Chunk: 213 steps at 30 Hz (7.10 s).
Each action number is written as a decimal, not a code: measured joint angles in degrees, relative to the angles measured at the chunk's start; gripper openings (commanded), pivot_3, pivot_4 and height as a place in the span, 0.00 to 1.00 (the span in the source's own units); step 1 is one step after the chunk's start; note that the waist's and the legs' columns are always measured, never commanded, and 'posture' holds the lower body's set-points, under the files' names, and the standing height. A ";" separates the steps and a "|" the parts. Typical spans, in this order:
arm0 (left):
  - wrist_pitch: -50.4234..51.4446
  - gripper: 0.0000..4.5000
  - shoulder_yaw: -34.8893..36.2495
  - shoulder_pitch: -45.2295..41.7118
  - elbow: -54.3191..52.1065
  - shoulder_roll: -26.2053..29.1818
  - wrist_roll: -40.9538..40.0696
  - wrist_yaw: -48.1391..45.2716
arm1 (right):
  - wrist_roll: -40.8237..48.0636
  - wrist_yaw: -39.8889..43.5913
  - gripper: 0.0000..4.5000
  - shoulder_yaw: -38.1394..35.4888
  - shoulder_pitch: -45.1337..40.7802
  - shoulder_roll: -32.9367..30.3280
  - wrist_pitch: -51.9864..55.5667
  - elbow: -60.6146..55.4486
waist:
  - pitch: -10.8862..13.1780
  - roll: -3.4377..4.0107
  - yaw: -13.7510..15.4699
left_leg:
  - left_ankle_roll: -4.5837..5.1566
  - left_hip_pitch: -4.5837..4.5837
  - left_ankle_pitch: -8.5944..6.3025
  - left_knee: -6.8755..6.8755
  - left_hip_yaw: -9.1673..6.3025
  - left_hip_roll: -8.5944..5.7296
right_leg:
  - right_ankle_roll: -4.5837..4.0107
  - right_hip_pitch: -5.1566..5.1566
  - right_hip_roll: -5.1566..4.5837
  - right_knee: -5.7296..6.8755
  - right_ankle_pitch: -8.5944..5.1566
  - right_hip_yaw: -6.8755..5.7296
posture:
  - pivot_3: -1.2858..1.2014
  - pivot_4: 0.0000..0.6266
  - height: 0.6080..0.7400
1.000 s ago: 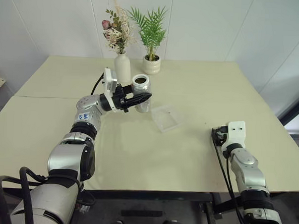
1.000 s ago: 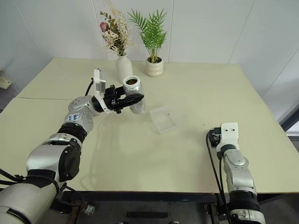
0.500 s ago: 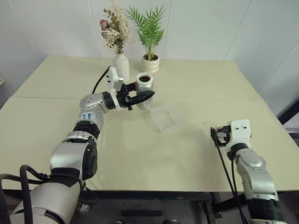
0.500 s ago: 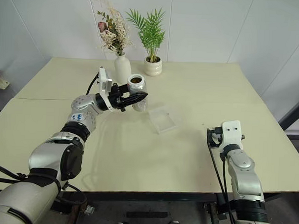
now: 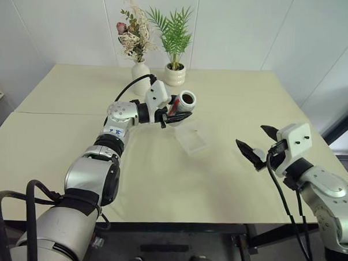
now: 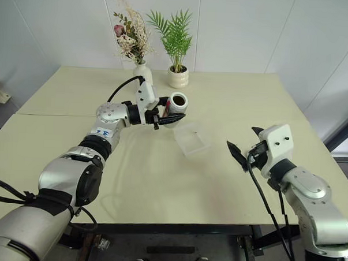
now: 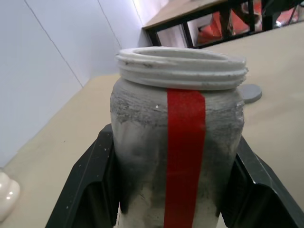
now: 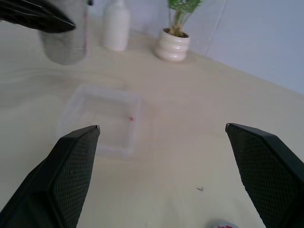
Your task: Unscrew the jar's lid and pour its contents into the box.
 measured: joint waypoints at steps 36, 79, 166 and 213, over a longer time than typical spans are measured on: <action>-4.59 0.48 -29.91 -9.12 2.84 -1.10 38.54 40.76 | 7.13 2.80 0.99 -8.99 10.18 -3.73 -2.82 -6.84 | 0.07 -0.13 1.87 | 0.14 -0.15 -0.19 0.09 0.13 -0.01 | 0.14 0.05 0.00 -0.45 0.13 0.04 | 0.52 0.24 1.00; 0.80 0.48 -69.01 -18.37 4.55 -4.46 74.63 86.10 | 6.75 2.21 0.99 -8.98 9.78 -4.74 -2.12 -7.30 | 0.19 -0.32 2.67 | 0.21 -0.35 -0.41 0.41 0.21 -0.02 | 0.25 0.00 -0.01 -0.48 0.10 0.12 | 0.52 0.24 1.00; 15.12 0.48 19.12 11.32 0.31 -2.63 -11.60 25.55 | 19.67 22.49 0.99 -11.23 2.63 -11.39 -1.81 1.46 | 0.18 -0.32 2.27 | 0.30 0.08 -0.37 1.37 0.51 -0.01 | 0.23 0.25 0.02 0.50 0.45 0.51 | 0.52 0.24 1.00; 15.49 0.99 7.93 20.50 -6.46 6.42 -8.46 -0.34 | 17.01 24.19 1.00 -8.49 0.19 -12.16 -3.55 4.43 | 0.17 -0.29 2.26 | 0.57 0.09 -0.46 1.21 0.62 0.06 | 0.40 0.72 0.09 -0.74 0.94 0.53 | 0.52 0.24 1.00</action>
